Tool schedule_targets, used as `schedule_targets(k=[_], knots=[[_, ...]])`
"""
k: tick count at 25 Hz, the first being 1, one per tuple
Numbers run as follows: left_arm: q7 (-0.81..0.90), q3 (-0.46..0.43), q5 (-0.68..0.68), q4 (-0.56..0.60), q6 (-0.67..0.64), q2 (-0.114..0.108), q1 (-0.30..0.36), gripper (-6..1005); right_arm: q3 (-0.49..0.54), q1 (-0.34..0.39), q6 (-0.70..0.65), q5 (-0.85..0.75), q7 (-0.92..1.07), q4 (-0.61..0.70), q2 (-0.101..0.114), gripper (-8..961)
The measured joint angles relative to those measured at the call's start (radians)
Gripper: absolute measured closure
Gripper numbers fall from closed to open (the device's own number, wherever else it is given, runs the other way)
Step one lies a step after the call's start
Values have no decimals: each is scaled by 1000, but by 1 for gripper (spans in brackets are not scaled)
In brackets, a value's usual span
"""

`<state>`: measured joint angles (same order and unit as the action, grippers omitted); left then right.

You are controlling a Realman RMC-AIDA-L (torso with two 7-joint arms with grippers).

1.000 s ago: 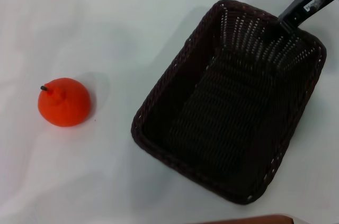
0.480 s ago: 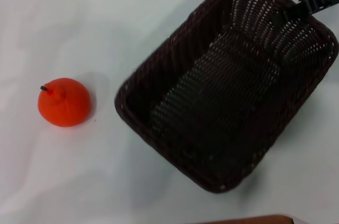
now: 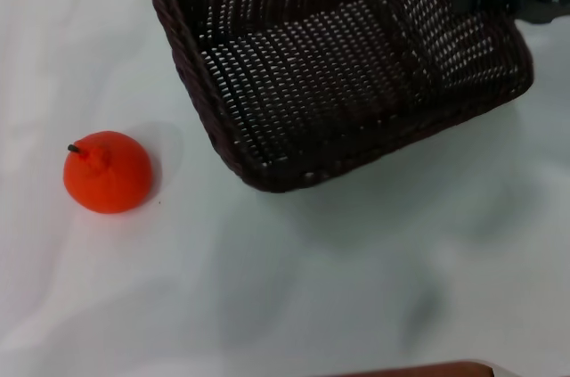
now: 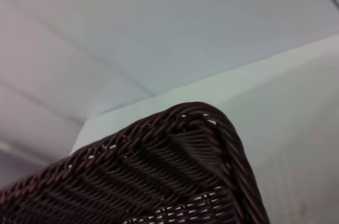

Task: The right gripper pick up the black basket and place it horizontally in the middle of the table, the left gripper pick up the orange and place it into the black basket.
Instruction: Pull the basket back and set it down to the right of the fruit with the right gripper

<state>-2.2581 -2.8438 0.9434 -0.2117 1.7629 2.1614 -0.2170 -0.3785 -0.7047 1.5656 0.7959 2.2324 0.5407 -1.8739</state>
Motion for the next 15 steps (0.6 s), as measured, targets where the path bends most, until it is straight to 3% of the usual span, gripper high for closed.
schedule_targets(k=[6, 15], knots=[[0, 9, 0, 0, -3, -1, -16, 186, -1, 25, -64, 12, 61, -6, -39, 762], [0, 14, 0, 0, -15, -2, -21, 186, -1, 55, -152, 13, 134, -12, -60, 749]])
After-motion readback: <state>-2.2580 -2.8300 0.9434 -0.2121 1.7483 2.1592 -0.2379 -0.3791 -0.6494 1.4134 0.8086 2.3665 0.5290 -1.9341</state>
